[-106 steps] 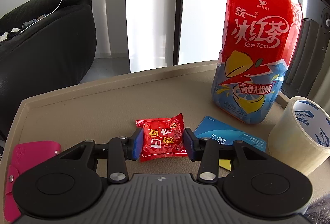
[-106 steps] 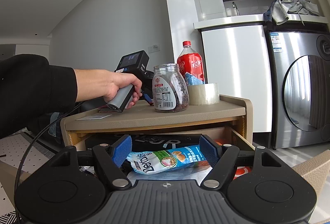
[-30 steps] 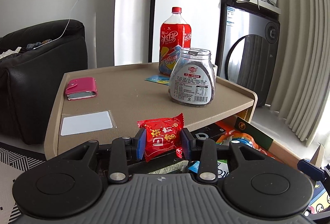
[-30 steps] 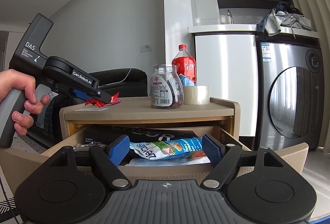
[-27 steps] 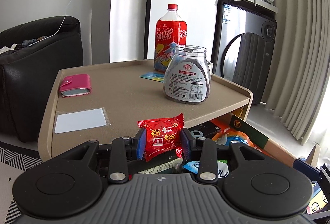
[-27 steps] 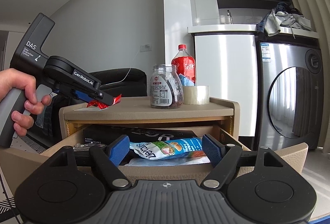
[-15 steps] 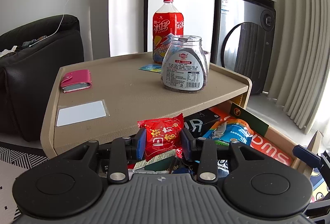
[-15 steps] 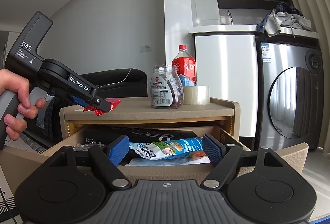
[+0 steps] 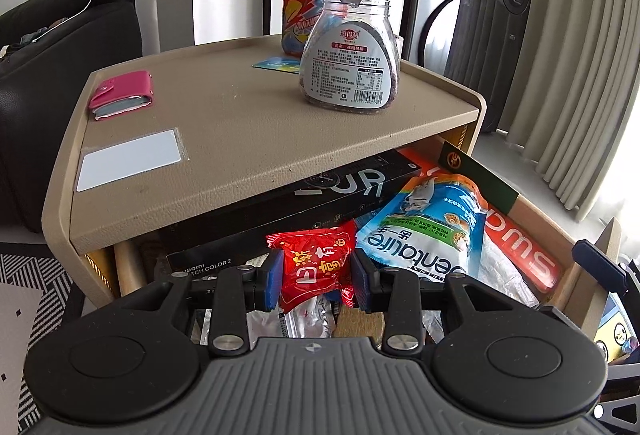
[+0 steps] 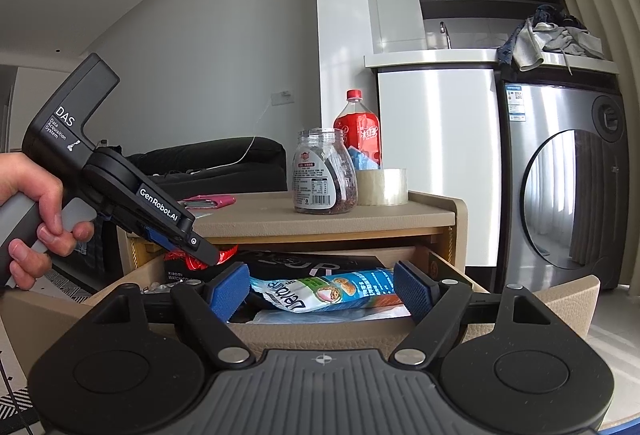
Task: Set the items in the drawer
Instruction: 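Lower the red packet into the drawer with the left gripper, then open the left gripper to drop the red packet in the drawer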
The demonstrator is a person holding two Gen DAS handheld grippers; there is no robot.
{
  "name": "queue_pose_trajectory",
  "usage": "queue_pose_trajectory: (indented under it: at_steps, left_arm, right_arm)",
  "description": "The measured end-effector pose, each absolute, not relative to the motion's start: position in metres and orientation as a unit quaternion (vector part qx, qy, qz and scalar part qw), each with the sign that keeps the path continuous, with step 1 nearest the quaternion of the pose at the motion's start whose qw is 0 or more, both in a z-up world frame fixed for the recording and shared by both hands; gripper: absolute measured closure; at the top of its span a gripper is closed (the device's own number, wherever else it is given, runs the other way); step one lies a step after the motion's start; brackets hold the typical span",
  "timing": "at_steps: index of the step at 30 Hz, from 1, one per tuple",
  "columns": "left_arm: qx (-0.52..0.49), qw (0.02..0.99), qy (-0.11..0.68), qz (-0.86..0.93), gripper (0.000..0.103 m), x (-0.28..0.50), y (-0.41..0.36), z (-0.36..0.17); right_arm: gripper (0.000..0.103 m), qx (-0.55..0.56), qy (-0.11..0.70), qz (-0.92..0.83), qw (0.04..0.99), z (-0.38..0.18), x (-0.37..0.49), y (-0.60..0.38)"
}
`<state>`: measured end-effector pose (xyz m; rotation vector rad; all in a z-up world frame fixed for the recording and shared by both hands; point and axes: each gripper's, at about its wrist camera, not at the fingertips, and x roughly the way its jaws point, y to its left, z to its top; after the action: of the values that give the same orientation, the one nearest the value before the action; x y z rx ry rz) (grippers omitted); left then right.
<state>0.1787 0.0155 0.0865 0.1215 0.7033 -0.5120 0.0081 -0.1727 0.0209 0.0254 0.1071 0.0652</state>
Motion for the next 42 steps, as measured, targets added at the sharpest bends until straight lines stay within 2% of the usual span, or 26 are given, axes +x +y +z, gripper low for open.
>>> queue_pose_trajectory:
  at_steps: [22,34,42]
  left_arm:
    - [0.076,0.900,0.352,-0.246,0.062,0.1797,0.0098,0.0850]
    - [0.078,0.903,0.350,-0.237,0.052,0.1802,0.0105,0.0852]
    - [0.079,0.904,0.348,-0.237,0.040,0.1791,0.0101,0.0852]
  right_arm:
    - [0.021,0.006,0.053,0.031,0.998,0.0212,0.0075,-0.1714]
    - [0.021,0.007,0.056,0.031,0.998,0.0220,0.0072,-0.1715]
    - [0.021,0.005,0.059,0.031,0.998,0.0221,0.0080,-0.1712]
